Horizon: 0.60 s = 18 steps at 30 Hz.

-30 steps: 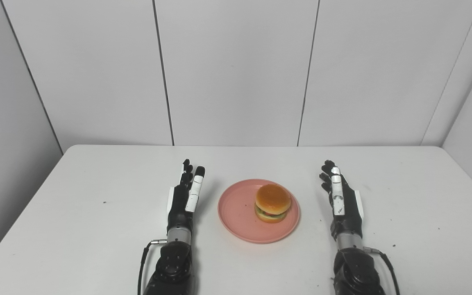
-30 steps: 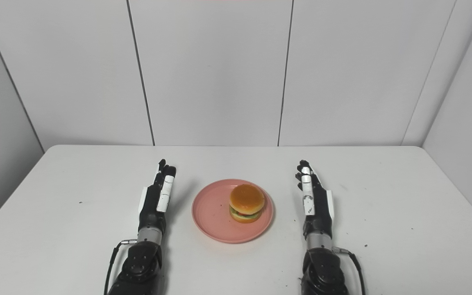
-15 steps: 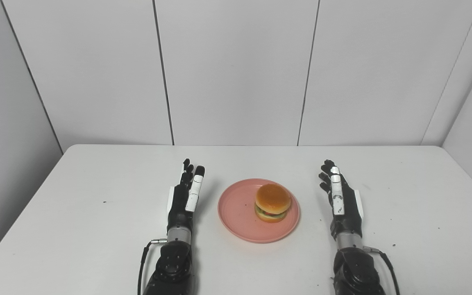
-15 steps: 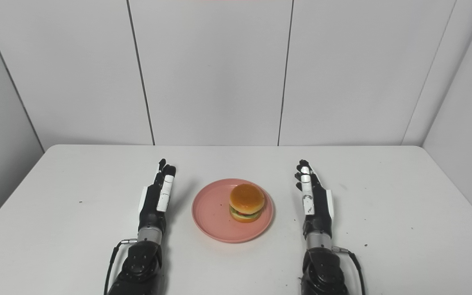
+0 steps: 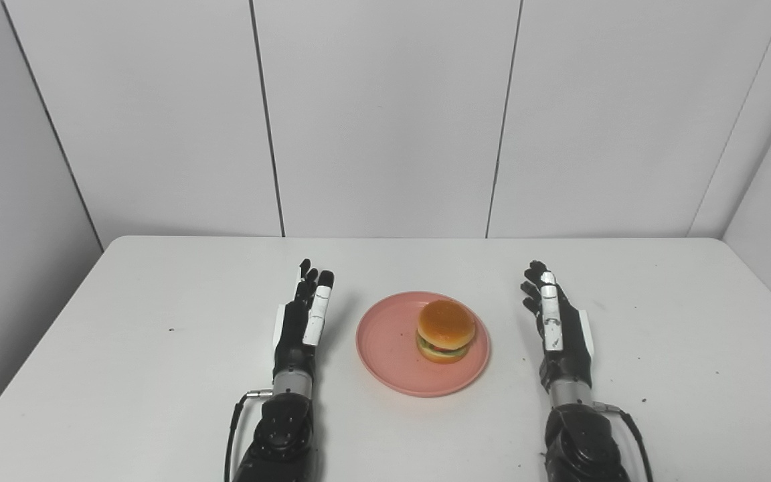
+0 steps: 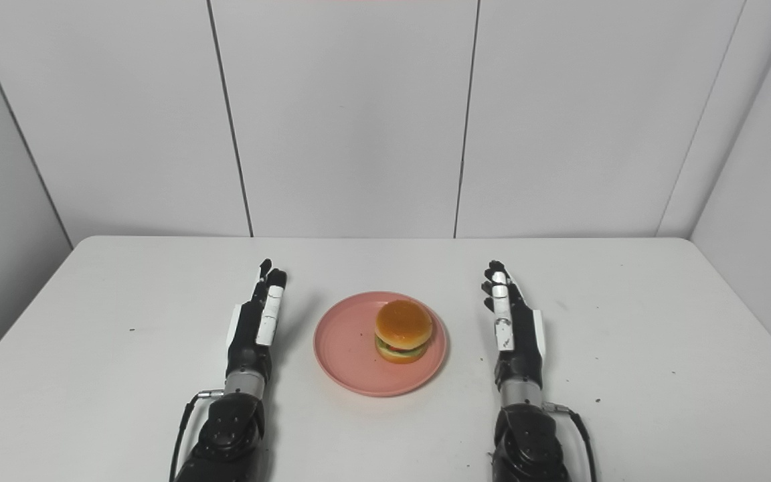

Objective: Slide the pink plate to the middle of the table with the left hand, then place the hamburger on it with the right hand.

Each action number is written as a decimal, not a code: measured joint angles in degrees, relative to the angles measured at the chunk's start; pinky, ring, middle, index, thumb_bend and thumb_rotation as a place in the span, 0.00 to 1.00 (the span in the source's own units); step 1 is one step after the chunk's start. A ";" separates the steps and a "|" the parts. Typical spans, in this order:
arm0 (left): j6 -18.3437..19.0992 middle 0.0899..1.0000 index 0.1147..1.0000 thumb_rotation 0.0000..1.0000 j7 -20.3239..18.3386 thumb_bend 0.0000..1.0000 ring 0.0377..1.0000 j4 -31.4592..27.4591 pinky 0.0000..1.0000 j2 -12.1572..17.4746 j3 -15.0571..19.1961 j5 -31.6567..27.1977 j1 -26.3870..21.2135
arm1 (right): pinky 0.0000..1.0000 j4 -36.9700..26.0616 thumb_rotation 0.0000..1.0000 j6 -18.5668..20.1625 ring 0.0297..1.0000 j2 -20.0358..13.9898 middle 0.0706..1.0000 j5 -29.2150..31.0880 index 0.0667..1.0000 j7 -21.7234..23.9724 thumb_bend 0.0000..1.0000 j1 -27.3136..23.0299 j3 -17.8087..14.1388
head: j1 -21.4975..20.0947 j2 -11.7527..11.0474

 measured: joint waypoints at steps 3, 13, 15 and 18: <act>0.03 0.98 0.99 0.95 -0.02 0.94 1.00 -0.17 1.00 0.01 -0.02 -0.01 0.08 | 0.90 -0.12 1.00 0.13 0.87 0.00 0.87 0.16 0.85 0.01 0.81 0.03 -0.06 | 0.00 0.09; 0.05 0.97 0.99 0.96 -0.32 0.92 1.00 -0.49 1.00 0.00 -0.12 -0.19 0.29 | 0.90 -0.66 1.00 0.56 0.88 0.02 0.87 0.11 0.86 0.15 0.81 0.35 0.04 | 0.00 0.18; 0.05 0.97 0.99 0.96 -0.38 0.92 1.00 -0.49 1.00 0.00 -0.11 -0.47 0.30 | 0.89 -0.66 1.00 0.56 0.87 0.00 0.87 0.01 0.86 0.13 0.82 0.36 0.10 | 0.00 0.18; 0.11 0.97 0.98 0.96 -0.38 0.94 1.00 -0.52 1.00 0.00 -0.11 -0.61 0.30 | 0.89 -0.73 1.00 0.70 0.86 0.01 0.86 -0.23 0.85 0.08 0.82 0.39 0.17 | 0.00 0.26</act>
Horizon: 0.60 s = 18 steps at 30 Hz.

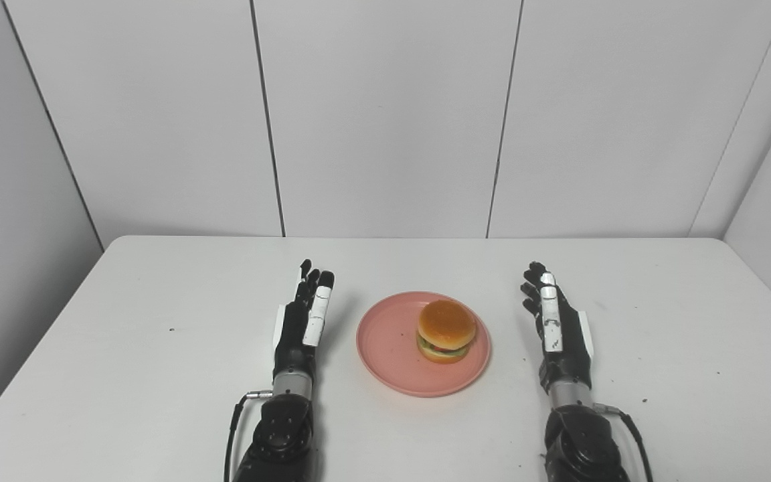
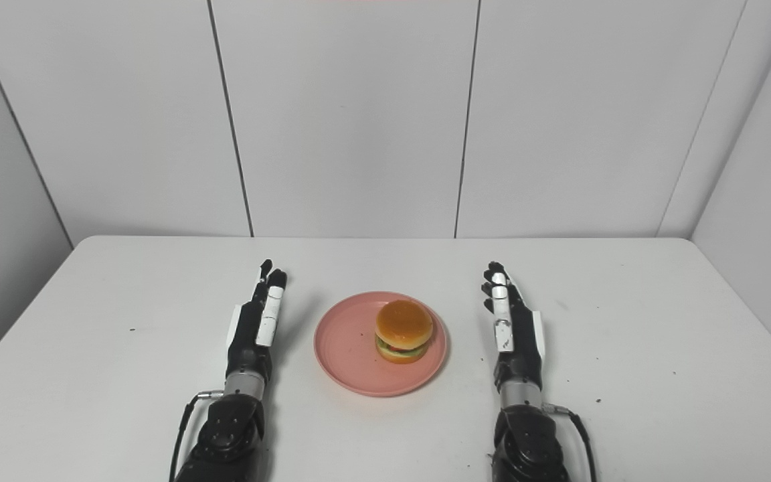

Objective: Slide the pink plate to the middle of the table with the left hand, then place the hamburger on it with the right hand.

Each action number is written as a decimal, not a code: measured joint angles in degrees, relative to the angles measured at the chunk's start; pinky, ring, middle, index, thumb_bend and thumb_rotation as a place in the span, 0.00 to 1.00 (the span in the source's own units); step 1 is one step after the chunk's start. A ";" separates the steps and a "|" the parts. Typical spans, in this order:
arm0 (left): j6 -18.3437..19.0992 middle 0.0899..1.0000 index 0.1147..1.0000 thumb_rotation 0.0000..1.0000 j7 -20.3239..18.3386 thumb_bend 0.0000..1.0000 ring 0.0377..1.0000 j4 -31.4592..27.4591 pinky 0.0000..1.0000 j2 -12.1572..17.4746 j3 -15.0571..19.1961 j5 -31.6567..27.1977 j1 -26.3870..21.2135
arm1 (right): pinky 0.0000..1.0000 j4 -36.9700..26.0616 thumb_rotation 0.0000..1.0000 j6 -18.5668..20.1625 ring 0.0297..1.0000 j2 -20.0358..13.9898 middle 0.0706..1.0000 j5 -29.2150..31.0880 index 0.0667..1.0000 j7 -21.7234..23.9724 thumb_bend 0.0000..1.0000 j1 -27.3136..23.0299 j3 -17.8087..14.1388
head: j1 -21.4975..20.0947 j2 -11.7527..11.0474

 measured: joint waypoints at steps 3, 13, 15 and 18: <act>0.14 0.98 0.99 0.95 -0.05 0.94 1.00 -0.31 1.00 0.00 -0.01 -0.03 0.16 | 0.88 -0.10 1.00 0.22 0.86 0.03 0.86 -0.40 0.85 -0.22 0.83 0.05 0.11 | 0.00 0.00; 0.68 0.97 0.98 0.94 -0.22 0.93 1.00 -1.35 1.00 -0.03 -0.17 -0.10 0.77 | 0.90 -1.11 1.00 0.58 0.87 0.25 0.87 -0.70 0.86 -0.21 0.82 0.71 0.19 | -0.18 0.18; 0.69 0.97 0.99 0.94 -0.33 0.92 1.00 -1.39 1.00 -0.07 -0.13 -0.19 0.80 | 0.90 -1.22 1.00 0.96 0.87 0.28 0.87 -0.62 0.87 -0.19 0.82 0.77 0.15 | -0.18 0.18; 0.68 0.97 0.99 0.94 -0.43 0.92 1.00 -1.43 1.00 -0.07 -0.13 -0.51 0.82 | 0.88 -1.48 1.00 1.22 0.87 0.31 0.87 -0.60 0.87 -0.10 0.81 0.93 0.21 | -0.26 0.26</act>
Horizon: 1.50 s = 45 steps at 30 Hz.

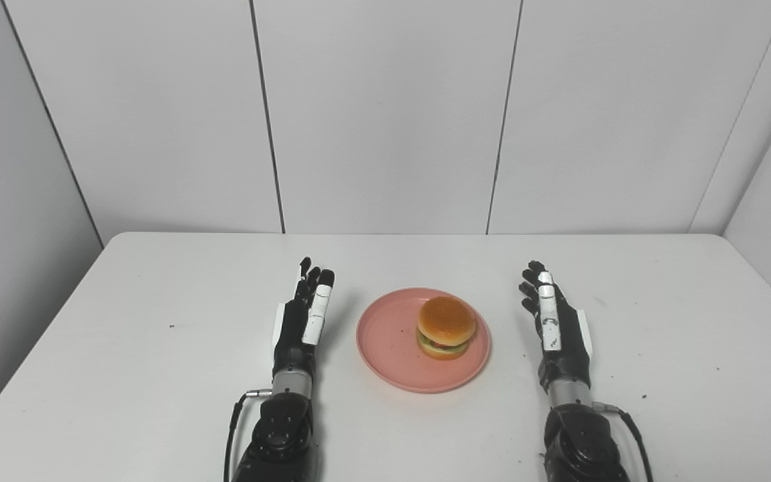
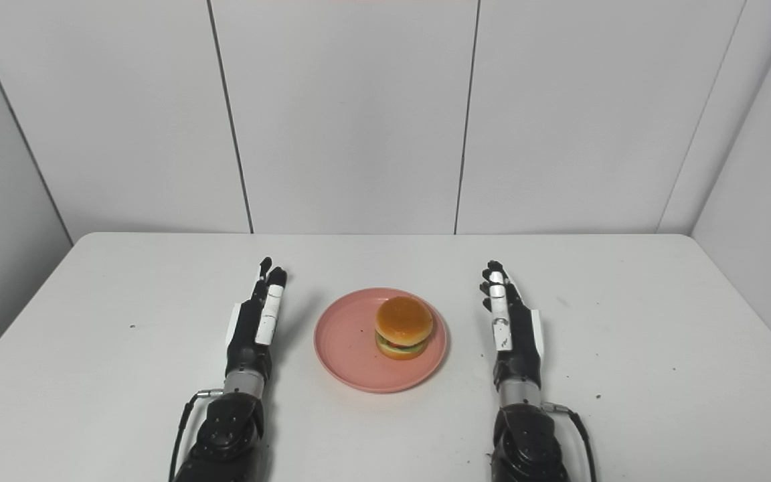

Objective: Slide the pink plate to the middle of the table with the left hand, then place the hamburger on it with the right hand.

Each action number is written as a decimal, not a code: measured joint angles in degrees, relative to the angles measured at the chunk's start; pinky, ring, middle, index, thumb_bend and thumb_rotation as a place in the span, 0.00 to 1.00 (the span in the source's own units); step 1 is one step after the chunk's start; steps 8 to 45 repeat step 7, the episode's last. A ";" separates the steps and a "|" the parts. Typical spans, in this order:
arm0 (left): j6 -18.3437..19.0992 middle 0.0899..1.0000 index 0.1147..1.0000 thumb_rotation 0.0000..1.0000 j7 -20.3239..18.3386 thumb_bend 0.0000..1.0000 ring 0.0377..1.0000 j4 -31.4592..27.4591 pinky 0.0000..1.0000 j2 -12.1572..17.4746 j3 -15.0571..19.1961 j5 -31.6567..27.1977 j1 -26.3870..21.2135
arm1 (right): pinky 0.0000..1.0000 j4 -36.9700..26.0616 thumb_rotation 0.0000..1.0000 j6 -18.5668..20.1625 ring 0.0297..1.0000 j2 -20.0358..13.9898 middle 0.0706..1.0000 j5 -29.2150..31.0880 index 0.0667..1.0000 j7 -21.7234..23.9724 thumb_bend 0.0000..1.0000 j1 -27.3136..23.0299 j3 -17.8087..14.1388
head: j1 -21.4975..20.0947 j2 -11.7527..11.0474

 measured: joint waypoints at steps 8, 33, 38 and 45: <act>0.30 0.96 0.99 0.95 -0.50 0.89 1.00 -0.77 1.00 -0.03 -0.01 -0.15 0.46 | 0.88 -1.93 1.00 0.29 0.86 0.32 0.86 -0.36 0.86 0.00 0.80 1.17 0.37 | 0.00 0.00; 0.30 0.96 0.99 0.95 -0.50 0.89 1.00 -0.77 1.00 -0.03 -0.01 -0.15 0.46 | 0.88 -1.93 1.00 0.29 0.86 0.32 0.86 -0.36 0.86 0.00 0.80 1.17 0.37 | 0.00 0.00; 0.30 0.96 0.99 0.95 -0.50 0.89 1.00 -0.77 1.00 -0.03 -0.01 -0.15 0.46 | 0.88 -1.93 1.00 0.29 0.86 0.32 0.86 -0.36 0.86 0.00 0.80 1.17 0.37 | 0.00 0.00; 0.30 0.96 0.99 0.95 -0.50 0.89 1.00 -0.77 1.00 -0.03 -0.01 -0.15 0.46 | 0.88 -1.93 1.00 0.29 0.86 0.32 0.86 -0.36 0.86 0.00 0.80 1.17 0.37 | 0.00 0.00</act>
